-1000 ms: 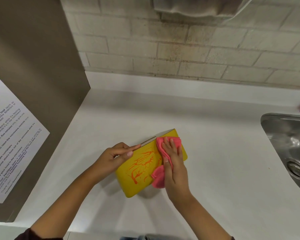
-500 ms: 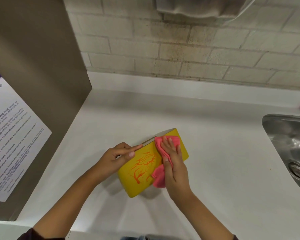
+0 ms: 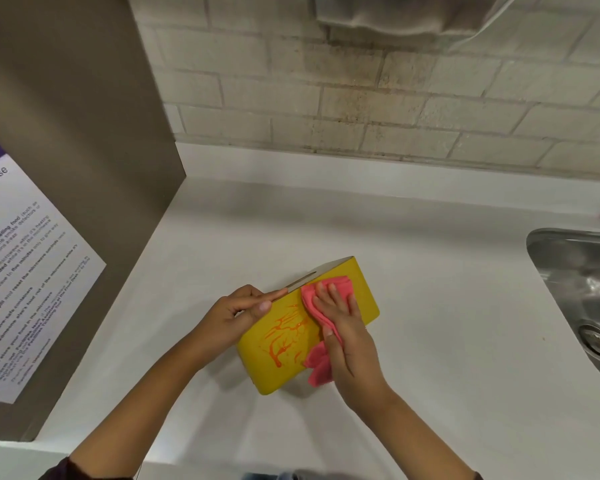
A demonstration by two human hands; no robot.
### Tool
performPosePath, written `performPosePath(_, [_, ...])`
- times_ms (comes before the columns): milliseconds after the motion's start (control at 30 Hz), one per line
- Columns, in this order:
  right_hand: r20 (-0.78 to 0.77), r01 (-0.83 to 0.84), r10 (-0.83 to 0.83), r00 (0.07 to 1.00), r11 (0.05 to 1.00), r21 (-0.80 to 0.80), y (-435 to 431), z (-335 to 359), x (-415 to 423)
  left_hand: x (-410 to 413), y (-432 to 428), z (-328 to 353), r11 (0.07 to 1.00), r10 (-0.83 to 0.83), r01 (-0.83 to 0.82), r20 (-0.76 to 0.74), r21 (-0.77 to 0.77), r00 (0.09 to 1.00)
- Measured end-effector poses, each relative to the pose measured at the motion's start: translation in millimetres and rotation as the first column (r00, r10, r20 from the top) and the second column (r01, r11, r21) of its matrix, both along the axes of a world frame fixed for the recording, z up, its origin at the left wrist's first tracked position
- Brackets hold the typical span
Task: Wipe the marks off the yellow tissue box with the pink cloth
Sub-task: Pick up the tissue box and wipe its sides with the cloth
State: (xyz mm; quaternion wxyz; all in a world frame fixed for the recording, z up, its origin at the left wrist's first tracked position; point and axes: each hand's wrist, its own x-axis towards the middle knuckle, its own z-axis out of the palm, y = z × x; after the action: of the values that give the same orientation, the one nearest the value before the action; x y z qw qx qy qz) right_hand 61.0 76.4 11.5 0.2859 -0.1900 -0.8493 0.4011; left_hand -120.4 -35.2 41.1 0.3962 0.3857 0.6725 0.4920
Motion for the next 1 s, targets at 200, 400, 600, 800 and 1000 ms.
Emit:
performPosePath(200, [-0.063, 0.021, -0.03, 0.998, 0.99, -0.141, 18, -1, 21, -2, 0, 1, 1.0, 0.016, -0.016, 0.012, 0.006, 1.0])
performPosePath(400, [-0.086, 0.115, -0.149, 0.985, 0.943, -0.313, 12, 13, -7, 0, -2, 0, 1.0, -0.007, 0.007, -0.003, 0.025, 1.0])
performPosePath(600, [-0.033, -0.092, 0.089, 0.995, 0.989, -0.113, 14, 13, -2, -1, -3, -2, 1.0, -0.003, 0.003, -0.004, 0.026, 1.0])
performPosePath(800, [-0.147, 0.063, -0.115, 0.982, 0.944, -0.323, 29, 12, 7, 0, -3, -2, 1.0, -0.016, 0.016, -0.004, 0.025, 1.0])
performPosePath(1000, [-0.043, -0.06, 0.055, 0.998, 0.99, -0.127, 4, 11, -12, 1, -4, 0, 1.0, 0.007, -0.007, 0.001, 0.029, 1.0])
